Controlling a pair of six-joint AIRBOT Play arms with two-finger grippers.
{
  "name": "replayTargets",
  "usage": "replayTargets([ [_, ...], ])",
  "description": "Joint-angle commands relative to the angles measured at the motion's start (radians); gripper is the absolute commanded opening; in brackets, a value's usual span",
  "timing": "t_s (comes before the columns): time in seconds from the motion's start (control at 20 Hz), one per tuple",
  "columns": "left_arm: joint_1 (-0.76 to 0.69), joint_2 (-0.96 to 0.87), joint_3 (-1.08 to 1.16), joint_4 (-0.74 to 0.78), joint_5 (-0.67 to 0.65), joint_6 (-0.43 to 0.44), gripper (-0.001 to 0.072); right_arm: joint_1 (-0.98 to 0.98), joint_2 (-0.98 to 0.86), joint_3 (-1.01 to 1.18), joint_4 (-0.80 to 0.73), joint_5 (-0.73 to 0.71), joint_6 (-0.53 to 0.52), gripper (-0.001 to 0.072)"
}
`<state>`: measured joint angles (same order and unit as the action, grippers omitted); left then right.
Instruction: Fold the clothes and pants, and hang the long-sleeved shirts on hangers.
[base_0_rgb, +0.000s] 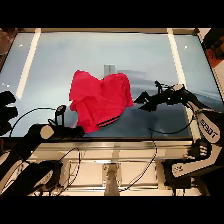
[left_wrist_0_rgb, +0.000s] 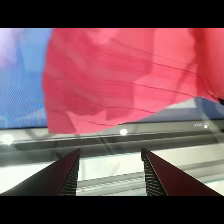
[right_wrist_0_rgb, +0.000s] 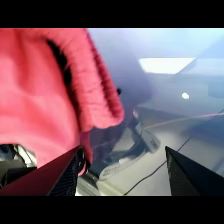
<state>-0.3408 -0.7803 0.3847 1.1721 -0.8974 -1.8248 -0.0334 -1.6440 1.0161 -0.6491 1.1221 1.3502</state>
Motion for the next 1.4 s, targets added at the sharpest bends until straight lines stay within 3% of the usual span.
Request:
replayTargets([
  [0.0,0.02,0.004,-0.013,0.001,-0.006,-0.048,0.0442,0.02,-0.005,-0.002,-0.006,-0.054,0.038,0.0584],
  [0.1,0.021,0.004,-0.013,0.006,-0.016,-0.055,0.0521,0.033,-0.01,-0.002,-0.002,-0.079,0.049,0.0588],
  [0.25,0.021,0.004,-0.013,0.005,-0.028,-0.072,0.0521,0.049,-0.016,0.0,-0.001,-0.108,0.053,0.0617],
  [0.3,0.021,0.003,-0.013,0.006,-0.027,-0.1,0.0553,0.053,-0.016,0.0,-0.001,-0.128,0.053,0.0617],
  [0.45,0.02,-0.042,-0.013,0.002,-0.027,-0.155,0.0557,0.064,-0.016,0.0,0.023,-0.174,0.056,0.0617],
  [0.7,0.021,-0.162,-0.013,0.001,0.018,-0.166,0.0555,0.105,-0.017,0.0,0.044,-0.167,0.056,0.0617],
  [0.9,0.021,-0.192,-0.012,-0.007,0.132,-0.237,0.0533,0.134,-0.017,0.0,0.049,-0.224,0.076,0.0615],
  [0.95,0.021,-0.192,-0.012,-0.008,0.148,-0.241,0.0505,0.134,-0.018,0.0,0.049,-0.231,0.098,0.0606],
  [1.0,0.021,-0.192,-0.012,-0.014,0.154,-0.24,0.0398,0.134,-0.018,0.0,0.05,-0.235,0.118,0.0601],
  [1.1,0.021,-0.192,-0.012,-0.014,0.154,-0.24,0.0235,0.134,-0.018,0.0,0.05,-0.235,0.13,0.0435],
  [1.15,0.021,-0.192,-0.012,-0.014,0.156,-0.24,0.0202,0.134,-0.018,0.0,0.05,-0.235,0.13,0.0355],
  [1.25,0.021,-0.192,-0.012,-0.014,0.177,-0.24,0.002,0.134,-0.017,0.0,0.05,-0.226,0.13,0.0041],
  [1.35,0.021,-0.19,-0.011,-0.013,0.222,-0.239,0.0018,0.132,-0.014,0.0,0.05,-0.206,0.122,0.0017],
])
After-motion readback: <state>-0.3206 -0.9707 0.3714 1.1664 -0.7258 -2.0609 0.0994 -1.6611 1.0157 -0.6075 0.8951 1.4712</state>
